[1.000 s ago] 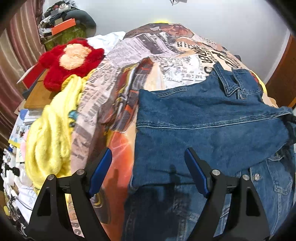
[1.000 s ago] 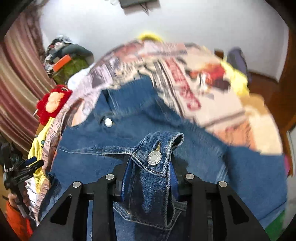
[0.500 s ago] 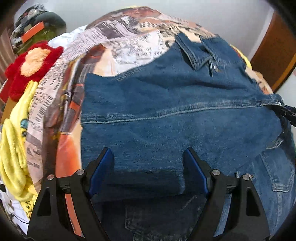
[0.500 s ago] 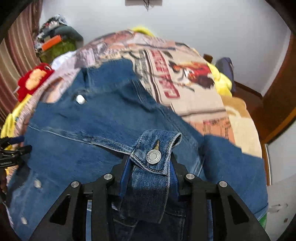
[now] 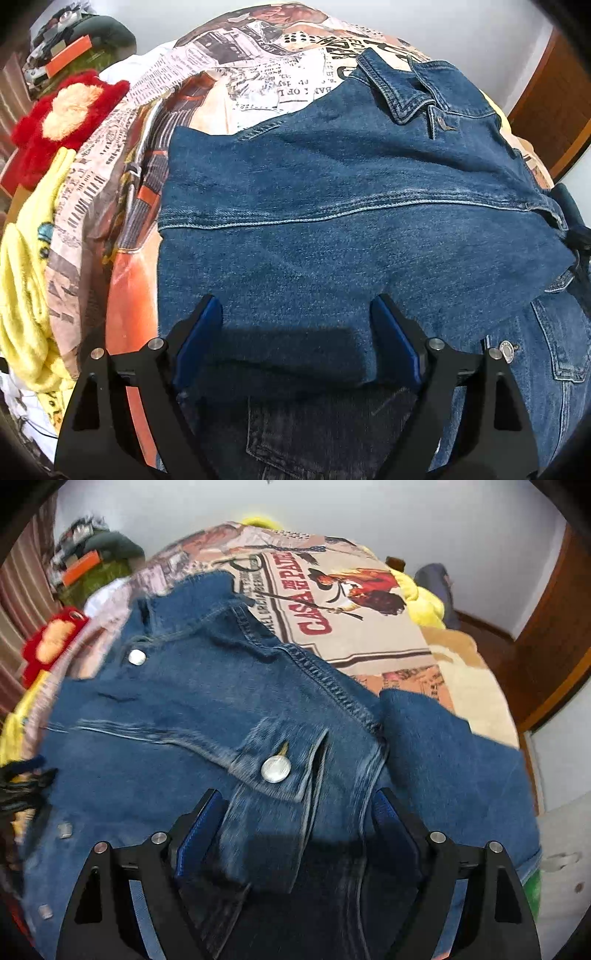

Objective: Fold large clothes

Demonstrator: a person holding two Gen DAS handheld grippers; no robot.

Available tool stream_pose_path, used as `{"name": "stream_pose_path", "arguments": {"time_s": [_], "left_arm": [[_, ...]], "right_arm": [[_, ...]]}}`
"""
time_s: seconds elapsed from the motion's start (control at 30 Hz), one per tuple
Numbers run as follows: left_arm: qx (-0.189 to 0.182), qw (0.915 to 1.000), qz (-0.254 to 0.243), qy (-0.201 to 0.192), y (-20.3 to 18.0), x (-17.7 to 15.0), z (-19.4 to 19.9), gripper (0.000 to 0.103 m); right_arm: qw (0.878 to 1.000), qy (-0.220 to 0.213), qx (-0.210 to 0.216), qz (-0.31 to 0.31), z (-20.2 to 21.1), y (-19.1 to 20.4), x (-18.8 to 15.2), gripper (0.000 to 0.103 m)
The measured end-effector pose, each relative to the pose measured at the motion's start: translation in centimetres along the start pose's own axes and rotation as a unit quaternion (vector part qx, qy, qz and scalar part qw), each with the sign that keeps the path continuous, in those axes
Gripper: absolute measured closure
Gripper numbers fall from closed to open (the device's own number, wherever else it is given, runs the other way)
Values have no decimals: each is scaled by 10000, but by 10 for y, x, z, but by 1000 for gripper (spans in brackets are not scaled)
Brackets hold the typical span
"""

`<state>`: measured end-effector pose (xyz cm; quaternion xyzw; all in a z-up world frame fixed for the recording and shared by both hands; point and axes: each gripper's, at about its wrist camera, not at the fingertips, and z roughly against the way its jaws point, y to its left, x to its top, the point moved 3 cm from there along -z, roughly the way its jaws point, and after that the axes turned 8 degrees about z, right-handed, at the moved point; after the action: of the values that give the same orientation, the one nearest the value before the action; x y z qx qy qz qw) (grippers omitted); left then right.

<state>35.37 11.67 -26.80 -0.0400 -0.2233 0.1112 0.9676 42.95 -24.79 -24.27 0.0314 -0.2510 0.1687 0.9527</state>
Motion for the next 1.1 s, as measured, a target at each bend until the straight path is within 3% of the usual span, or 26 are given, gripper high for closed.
{"name": "stream_pose_path", "arguments": {"time_s": [0.1,0.3,0.57,0.8,0.97,1.1], "left_arm": [[131,9997,-156,-97,-6,4,9,19],[-7,9980,-317,-547,-32,24,49,19],[-621,9912,-580,-1015,-93,51,88,19],[-880,9863,-1082,-876,-163,55,72,19],[-1017,9857,-1263,-468,-197,47,41,19],[-1035,9853,-1349,-132,-214,36,16,19]], "right_arm": [[9991,-243,267,-213,28,-8,-1,21],[9928,-976,203,-667,99,-53,-1,20],[9833,-1151,-427,-1343,145,-141,-30,20],[9766,-507,-663,-1983,105,-200,-79,20],[9615,-22,-251,-2736,58,-226,-112,20],[9476,122,97,-3192,32,-237,-121,20]]}}
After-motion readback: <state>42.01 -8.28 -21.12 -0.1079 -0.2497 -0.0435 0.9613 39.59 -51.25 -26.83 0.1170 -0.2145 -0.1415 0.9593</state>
